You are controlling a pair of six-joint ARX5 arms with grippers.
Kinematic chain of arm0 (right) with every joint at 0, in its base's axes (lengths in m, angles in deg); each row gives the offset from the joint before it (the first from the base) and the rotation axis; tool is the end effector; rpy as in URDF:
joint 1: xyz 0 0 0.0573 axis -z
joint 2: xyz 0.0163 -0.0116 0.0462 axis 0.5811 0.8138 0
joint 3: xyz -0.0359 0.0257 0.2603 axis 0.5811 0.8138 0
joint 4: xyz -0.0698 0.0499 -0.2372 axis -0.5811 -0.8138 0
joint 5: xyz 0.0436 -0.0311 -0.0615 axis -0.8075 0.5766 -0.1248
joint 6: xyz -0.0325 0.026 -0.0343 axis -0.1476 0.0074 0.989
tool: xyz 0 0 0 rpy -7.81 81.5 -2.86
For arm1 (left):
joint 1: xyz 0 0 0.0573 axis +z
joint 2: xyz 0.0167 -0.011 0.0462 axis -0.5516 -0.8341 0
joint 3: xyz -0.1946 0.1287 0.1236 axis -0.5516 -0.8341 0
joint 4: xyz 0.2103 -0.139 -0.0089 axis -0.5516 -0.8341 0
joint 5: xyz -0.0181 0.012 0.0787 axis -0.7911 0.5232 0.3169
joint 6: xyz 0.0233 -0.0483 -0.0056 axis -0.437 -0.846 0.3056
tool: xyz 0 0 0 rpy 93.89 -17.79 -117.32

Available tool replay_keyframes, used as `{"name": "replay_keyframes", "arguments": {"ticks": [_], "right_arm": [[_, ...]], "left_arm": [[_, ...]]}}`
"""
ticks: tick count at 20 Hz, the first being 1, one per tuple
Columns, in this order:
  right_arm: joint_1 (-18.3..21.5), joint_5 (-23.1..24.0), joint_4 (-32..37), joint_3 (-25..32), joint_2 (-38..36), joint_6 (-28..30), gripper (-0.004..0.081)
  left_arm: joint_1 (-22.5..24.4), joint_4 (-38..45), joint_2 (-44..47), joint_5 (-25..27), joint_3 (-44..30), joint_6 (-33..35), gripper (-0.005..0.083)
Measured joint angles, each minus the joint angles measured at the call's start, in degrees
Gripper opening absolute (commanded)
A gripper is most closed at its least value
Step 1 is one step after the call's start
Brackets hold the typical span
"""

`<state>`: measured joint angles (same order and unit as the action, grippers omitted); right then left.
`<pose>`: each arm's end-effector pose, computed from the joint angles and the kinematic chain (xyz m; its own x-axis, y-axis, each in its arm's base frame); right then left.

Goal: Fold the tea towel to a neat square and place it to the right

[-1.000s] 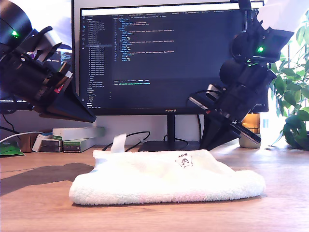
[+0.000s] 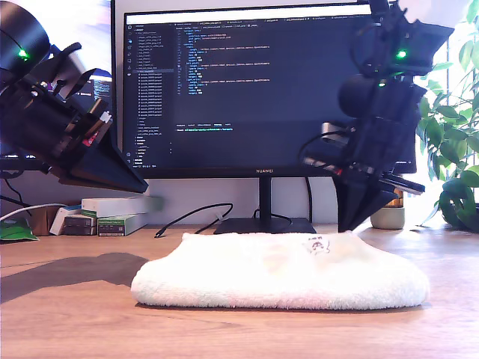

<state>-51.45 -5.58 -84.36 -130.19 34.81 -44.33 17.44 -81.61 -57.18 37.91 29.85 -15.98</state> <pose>0.3895 0.1165 0.1878 0.2472 0.2539 -0.9351 -0.2562 0.9479 0.1896 0.2747 -0.0954 0.1871 0.4863 -0.7110 -0.5079 0.7193 0.6558 -0.2292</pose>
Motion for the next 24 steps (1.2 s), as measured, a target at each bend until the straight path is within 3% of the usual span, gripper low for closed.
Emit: {"name": "replay_keyframes", "arguments": {"ticks": [3,7,11,19,22,24], "right_arm": [[-1.6,6.1,0.0,0.0,0.0,1.4,0.0232],[-1.8,6.0,0.3,-0.2,0.0,2.3,0.0213],[-1.8,4.7,0.1,-0.9,-1.3,2.6,-0.0013],[-1.7,4.7,-1.2,-1.2,-9.7,7.0,-0.0011],[-1.7,4.7,2.0,-0.7,-12.9,7.1,-0.0011],[-1.7,4.7,4.8,2.6,-17.5,7.9,-0.0011]], "left_arm": [[0.0,-0.1,0.0,0.0,0.0,0.0,-0.0017],[0.0,-0.1,0.0,0.0,0.0,0.3,-0.0017],[0.0,-0.1,0.0,0.0,0.0,1.9,-0.0019],[0.8,-3.6,5.0,0.4,0.0,5.0,-0.0019],[1.6,-3.5,9.4,0.4,0.0,5.7,-0.0019],[2.3,-3.2,11.6,0.3,-1.0,5.7,-0.0019]]}}
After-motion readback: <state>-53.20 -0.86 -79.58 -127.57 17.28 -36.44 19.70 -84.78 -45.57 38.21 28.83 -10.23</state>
